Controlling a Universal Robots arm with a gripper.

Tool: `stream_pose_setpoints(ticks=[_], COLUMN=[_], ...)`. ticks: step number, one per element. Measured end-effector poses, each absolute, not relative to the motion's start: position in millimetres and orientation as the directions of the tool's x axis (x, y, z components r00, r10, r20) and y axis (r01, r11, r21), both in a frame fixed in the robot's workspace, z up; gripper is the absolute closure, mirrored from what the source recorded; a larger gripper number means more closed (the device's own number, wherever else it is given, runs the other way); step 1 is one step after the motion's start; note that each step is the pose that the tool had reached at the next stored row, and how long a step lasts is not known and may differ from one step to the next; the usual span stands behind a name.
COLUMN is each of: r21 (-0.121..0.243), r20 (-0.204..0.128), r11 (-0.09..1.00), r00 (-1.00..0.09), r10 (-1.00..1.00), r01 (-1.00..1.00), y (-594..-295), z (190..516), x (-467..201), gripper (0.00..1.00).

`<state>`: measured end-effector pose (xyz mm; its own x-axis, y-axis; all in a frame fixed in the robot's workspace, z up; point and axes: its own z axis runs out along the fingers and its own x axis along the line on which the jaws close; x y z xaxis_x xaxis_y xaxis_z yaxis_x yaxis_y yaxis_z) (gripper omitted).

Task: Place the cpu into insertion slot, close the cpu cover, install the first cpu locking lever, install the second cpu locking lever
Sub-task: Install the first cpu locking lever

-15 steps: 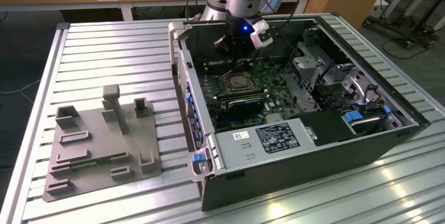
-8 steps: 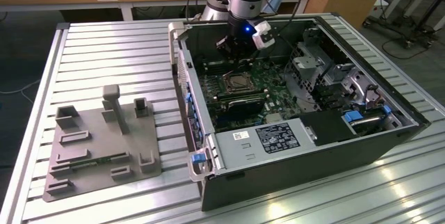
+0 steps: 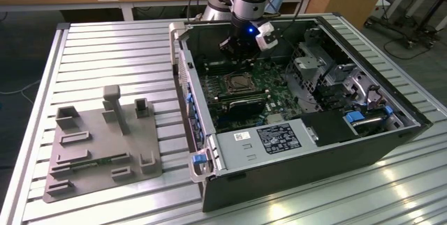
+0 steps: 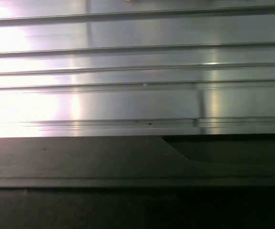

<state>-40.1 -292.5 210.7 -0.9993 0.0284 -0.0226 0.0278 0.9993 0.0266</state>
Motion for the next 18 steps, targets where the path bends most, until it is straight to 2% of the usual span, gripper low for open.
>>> stream_pose_setpoints(ticks=[18], r21=[0.027], r20=[-0.024], r11=[0.999], r00=[-0.999], r10=[0.026], r01=[0.025], y=[-288.8], z=[203.1], x=[-30.3], gripper=[0.90])
